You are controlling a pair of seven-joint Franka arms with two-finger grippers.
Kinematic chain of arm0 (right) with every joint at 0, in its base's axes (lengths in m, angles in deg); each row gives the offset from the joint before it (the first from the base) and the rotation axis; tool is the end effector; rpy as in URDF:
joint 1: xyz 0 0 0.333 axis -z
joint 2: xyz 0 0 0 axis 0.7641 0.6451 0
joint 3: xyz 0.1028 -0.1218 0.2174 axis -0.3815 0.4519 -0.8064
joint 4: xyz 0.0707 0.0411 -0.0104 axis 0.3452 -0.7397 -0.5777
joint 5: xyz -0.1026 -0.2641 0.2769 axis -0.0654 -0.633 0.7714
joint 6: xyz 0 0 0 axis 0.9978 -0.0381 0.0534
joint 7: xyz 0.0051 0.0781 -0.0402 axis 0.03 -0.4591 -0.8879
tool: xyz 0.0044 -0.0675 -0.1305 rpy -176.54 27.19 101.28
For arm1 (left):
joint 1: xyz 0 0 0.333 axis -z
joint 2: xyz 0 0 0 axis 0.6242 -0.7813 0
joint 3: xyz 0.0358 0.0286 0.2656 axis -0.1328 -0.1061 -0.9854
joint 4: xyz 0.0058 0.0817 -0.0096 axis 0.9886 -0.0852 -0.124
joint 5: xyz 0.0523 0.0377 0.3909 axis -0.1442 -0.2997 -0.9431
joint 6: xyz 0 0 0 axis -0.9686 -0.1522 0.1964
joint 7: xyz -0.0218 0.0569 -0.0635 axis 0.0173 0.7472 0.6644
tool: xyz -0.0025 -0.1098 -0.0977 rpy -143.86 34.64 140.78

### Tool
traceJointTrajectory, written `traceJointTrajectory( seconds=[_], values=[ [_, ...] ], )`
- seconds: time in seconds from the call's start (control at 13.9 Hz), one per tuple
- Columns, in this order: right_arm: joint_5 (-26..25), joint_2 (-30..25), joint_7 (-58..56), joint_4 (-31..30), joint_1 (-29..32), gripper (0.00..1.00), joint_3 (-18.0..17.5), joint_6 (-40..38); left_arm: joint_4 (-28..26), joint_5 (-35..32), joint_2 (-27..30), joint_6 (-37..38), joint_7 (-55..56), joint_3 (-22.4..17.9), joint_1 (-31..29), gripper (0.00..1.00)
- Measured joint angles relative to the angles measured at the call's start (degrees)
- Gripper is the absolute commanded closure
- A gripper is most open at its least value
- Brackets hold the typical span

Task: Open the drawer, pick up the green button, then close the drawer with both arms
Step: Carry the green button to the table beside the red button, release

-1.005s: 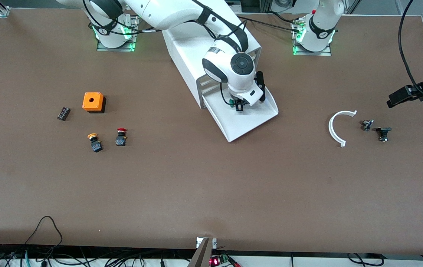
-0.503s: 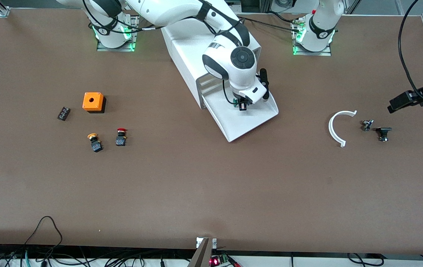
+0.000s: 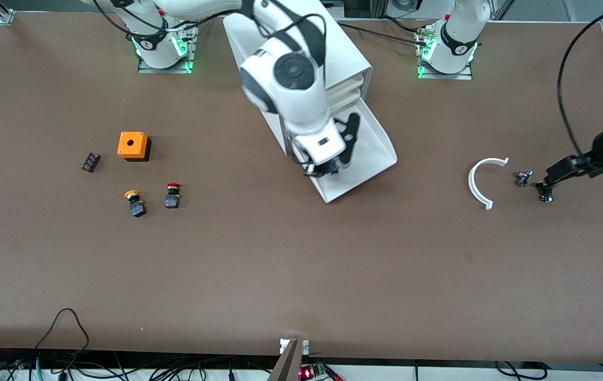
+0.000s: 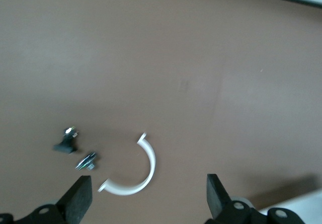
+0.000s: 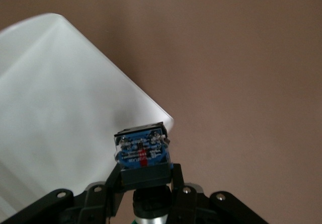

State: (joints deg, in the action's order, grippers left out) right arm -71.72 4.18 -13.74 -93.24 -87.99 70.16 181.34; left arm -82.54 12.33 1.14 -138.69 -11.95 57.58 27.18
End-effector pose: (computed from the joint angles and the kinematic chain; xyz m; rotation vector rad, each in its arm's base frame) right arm 0.5371 0.5131 0.3309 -2.4825 -1.7776 -0.2317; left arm 0.6174 0.0162 0.4453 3.1126 0.3743 0.1317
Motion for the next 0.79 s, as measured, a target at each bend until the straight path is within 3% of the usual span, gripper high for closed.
traceJointTrajectory(
  seconds=[0.14,0.5,0.79],
  values=[
    [0.02,-1.2,2.2,-3.07,3.95,0.82,0.91,-0.18,-5.02,0.0,-2.36,-8.67,5.72,2.54,0.3,0.0],
    [-0.03,-2.64,10.34,-12.24,6.57,0.82,8.45,-0.01,-16.09,0.0,-9.76,-29.56,21.88,5.01,5.79,0.0],
    [-0.03,-2.83,22.66,-15.94,10.62,0.82,10.12,0.19,-17.54,0.0,-16.4,-35.34,31.5,4.34,12.37,0.0]
  ],
)
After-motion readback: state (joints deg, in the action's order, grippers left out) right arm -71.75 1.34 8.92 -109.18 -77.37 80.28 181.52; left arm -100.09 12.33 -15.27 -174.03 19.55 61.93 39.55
